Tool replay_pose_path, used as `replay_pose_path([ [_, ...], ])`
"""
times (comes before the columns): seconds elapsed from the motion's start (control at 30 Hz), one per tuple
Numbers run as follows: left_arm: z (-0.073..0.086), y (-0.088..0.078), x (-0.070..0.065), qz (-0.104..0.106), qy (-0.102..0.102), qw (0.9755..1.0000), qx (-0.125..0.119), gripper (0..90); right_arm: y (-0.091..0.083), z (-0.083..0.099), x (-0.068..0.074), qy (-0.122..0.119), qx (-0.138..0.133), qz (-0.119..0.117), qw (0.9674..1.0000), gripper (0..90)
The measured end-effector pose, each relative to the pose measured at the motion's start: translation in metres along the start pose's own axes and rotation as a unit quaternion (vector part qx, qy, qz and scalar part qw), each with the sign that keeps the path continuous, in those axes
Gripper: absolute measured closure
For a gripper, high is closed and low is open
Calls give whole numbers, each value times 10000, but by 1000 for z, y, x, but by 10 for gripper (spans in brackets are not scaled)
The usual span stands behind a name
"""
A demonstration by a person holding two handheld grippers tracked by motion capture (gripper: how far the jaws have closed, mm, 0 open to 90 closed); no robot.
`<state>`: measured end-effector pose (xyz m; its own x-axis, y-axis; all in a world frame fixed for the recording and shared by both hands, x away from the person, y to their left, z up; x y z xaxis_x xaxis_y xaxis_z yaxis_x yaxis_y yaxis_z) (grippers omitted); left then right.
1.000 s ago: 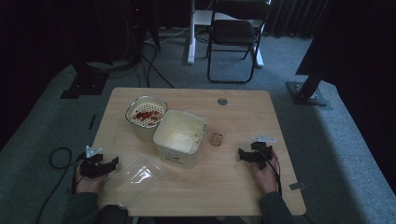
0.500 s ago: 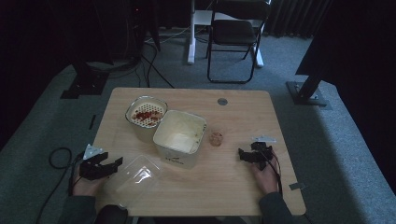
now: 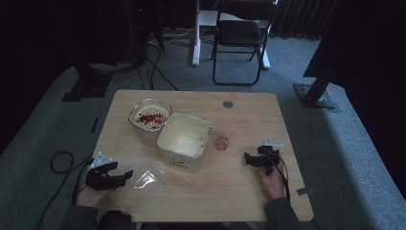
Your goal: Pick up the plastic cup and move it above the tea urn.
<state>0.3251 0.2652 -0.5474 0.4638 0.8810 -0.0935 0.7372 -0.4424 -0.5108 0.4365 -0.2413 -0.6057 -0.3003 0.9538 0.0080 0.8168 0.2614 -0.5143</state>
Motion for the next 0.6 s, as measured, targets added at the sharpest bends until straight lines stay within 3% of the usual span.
replay_pose_path([
  [0.17,17,-1,3,-85,47,9996,254,254,0,0,0,0,0,0,10000,109],
  [0.3,26,-12,6,-54,7,9996,282,295,0,0,0,0,0,0,10000,109],
  [0.43,28,-14,12,-166,82,9992,352,474,0,0,0,0,-1,0,10000,109],
  [0.53,31,-12,12,-188,136,9986,481,549,0,0,0,0,0,0,10000,109],
  [0.57,33,-4,10,-229,244,9972,666,629,0,0,0,-1,-1,0,10000,109],
  [0.6,33,-2,10,-259,264,9969,700,662,0,0,0,0,-1,0,10000,109],
])
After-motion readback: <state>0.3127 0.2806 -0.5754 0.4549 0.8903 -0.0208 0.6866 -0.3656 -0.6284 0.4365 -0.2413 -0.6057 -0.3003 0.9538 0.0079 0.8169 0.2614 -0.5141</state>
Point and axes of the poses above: each handheld gripper's, and its own axes: y roughly forward along the jaws, z roughly out of its underside, x roughly to its left, the point moved 8 cm from there along y, roughly forward along the jaws, and after that the axes turned 13 degrees about -x, right-handed, at the moved point
